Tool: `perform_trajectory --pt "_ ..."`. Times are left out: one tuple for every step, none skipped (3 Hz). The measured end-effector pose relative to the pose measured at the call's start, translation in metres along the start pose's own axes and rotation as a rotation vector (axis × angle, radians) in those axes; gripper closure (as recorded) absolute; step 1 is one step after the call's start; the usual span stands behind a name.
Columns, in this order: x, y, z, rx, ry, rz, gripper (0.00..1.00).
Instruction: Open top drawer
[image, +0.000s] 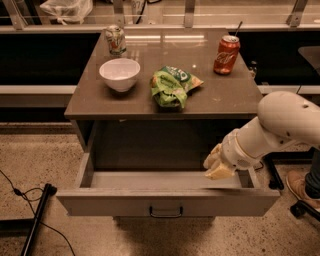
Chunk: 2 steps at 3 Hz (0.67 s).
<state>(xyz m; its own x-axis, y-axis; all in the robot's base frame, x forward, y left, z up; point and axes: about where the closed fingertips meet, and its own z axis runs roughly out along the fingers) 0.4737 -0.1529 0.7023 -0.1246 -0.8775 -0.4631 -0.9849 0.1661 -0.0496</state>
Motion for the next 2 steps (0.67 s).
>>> perform_trajectory --pt "0.000 -0.008 0.031 -0.009 -0.012 0.006 0.88" --pt "0.006 -0.003 0.055 -0.047 -0.015 0.009 1.00"
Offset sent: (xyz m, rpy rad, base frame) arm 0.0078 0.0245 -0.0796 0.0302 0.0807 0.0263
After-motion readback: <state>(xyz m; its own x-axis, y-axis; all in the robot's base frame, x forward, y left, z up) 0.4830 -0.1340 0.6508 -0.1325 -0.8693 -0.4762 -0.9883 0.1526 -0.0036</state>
